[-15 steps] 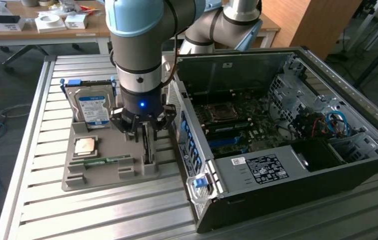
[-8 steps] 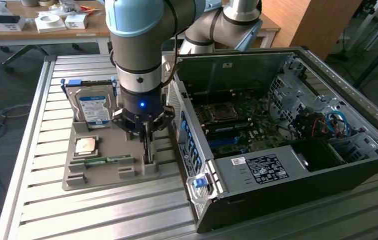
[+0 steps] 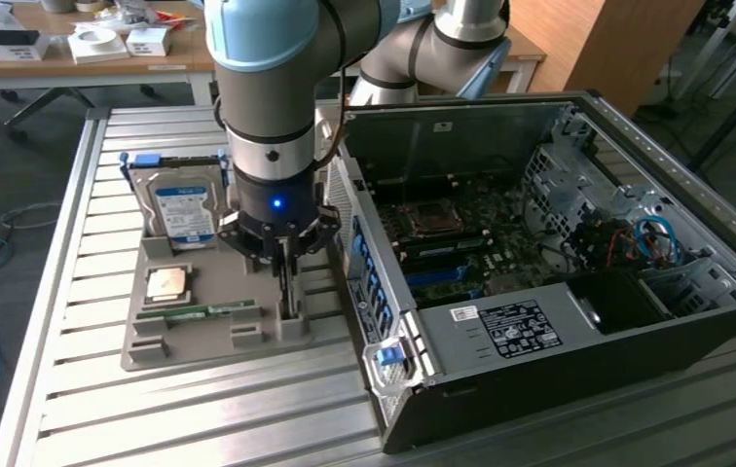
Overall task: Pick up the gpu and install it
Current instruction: 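Pick up the gpu and move the gpu toward the slot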
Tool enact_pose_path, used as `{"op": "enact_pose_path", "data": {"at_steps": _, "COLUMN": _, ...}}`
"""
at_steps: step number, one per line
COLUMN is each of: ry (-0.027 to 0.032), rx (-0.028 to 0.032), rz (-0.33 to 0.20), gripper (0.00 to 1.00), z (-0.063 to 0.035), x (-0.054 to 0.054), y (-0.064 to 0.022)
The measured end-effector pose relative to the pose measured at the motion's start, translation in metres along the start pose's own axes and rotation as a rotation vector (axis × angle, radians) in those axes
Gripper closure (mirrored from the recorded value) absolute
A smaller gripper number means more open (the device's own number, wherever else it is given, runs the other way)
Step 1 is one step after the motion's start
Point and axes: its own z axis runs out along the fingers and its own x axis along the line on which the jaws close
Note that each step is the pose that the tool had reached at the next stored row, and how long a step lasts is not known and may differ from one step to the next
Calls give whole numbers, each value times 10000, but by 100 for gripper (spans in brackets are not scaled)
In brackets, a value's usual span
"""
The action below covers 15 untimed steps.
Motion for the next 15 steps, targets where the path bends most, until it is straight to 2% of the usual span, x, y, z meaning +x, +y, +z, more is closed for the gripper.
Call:
{"op": "enact_pose_path", "data": {"at_steps": 4, "ry": 1, "rx": 0, "rz": -32, "gripper": 74, "z": 0, "x": 0, "y": 0}}
{"op": "enact_pose_path", "data": {"at_steps": 10, "ry": 16, "rx": -8, "rz": -358, "gripper": 74, "z": 0, "x": 0, "y": 0}}
{"op": "enact_pose_path", "data": {"at_steps": 15, "ry": 17, "rx": -9, "rz": -375, "gripper": 74, "z": 0, "x": 0, "y": 0}}
